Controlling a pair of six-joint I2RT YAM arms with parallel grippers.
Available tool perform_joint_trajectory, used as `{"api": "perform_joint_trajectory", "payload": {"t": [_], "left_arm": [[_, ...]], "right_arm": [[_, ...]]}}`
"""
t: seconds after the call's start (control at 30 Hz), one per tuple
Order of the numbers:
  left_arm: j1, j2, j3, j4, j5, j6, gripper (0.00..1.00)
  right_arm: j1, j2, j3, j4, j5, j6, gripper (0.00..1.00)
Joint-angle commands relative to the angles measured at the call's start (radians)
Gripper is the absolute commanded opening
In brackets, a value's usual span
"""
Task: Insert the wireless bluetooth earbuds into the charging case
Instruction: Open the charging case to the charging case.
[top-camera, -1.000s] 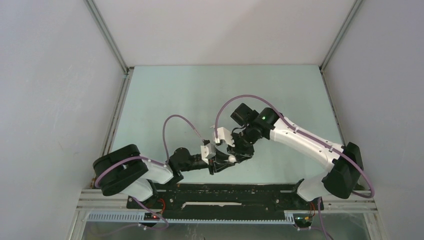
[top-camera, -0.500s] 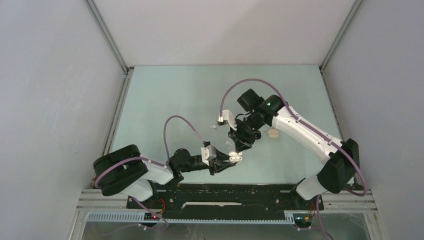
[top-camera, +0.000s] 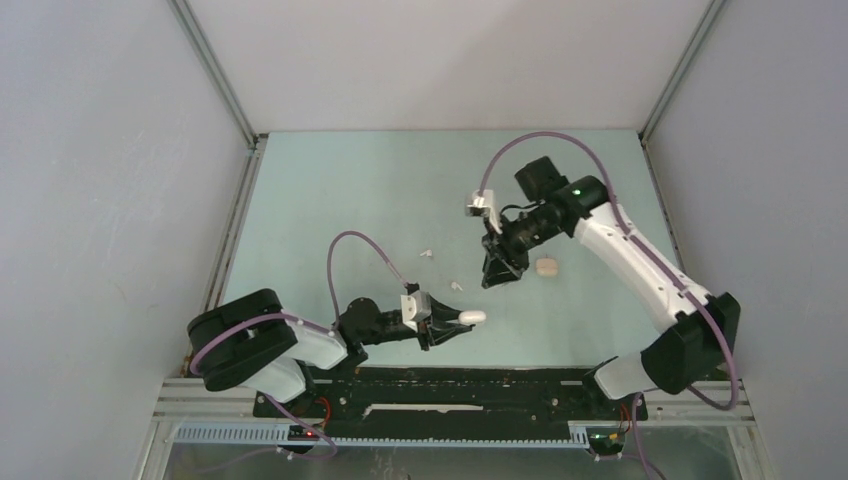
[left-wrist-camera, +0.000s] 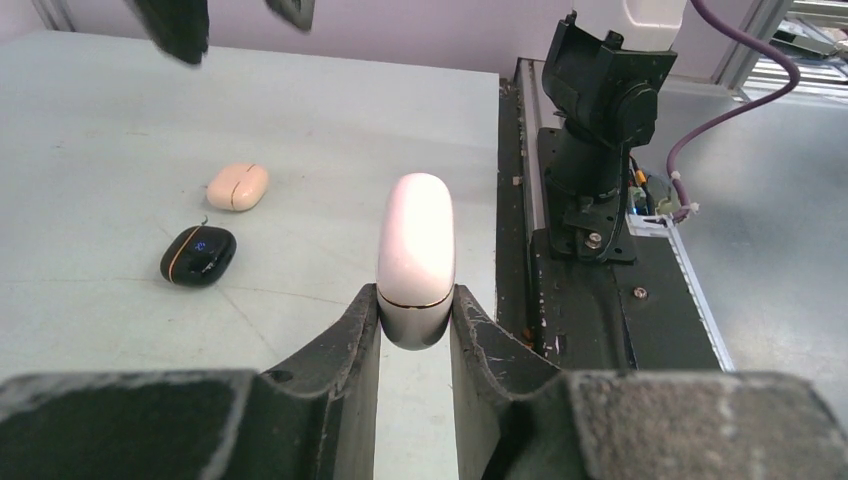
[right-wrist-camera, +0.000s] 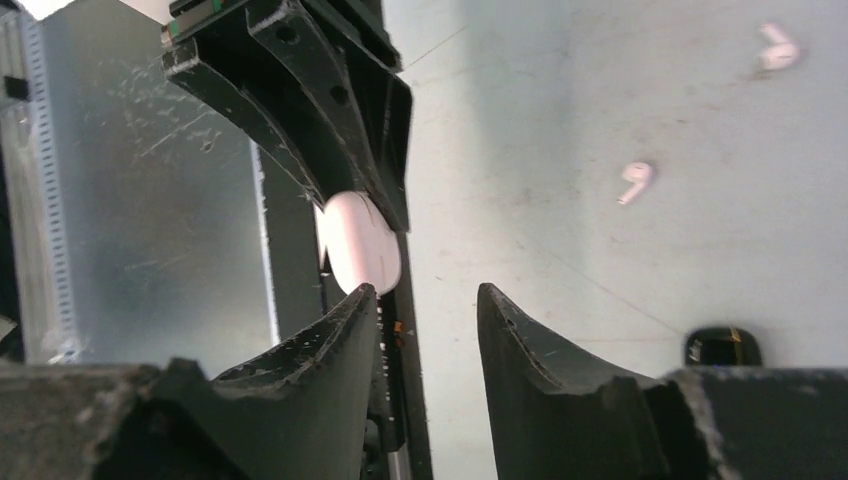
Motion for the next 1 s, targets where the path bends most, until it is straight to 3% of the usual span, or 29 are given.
{"api": "perform_joint_trajectory", "payload": {"t": [0.0, 0.17, 0.4, 0.5, 0.7, 0.97], "left_arm": [[-0.004, 0.011, -0.016, 0.134, -0.021, -0.016, 0.0], [-0.004, 0.019, -0.03, 0.199, -0.024, -0.046, 0.0], [-0.004, 0.04, -0.025, 0.235, 0.012, -0.066, 0.0], [-0.004, 0.042, -0.024, 0.235, 0.01, -0.068, 0.0], [-0.004, 0.044, -0.021, 0.235, 0.012, -0.071, 0.0], [-0.005, 0.04, -0.02, 0.236, 0.045, -0.064, 0.0]], "right_arm": [[-0.04, -0.155, -0.07, 0.05, -0.039, -0.05, 0.47], [0.006, -0.246, -0.23, 0.159, 0.028, -0.036, 0.64], [0.034, -0.226, -0.256, 0.158, 0.054, -0.042, 0.66], [0.068, -0.195, -0.257, 0.137, 0.071, -0.059, 0.73], [0.125, -0.141, -0.257, 0.153, 0.09, -0.053, 0.73], [0.105, -0.073, -0.227, 0.172, 0.063, -0.028, 0.7]]}}
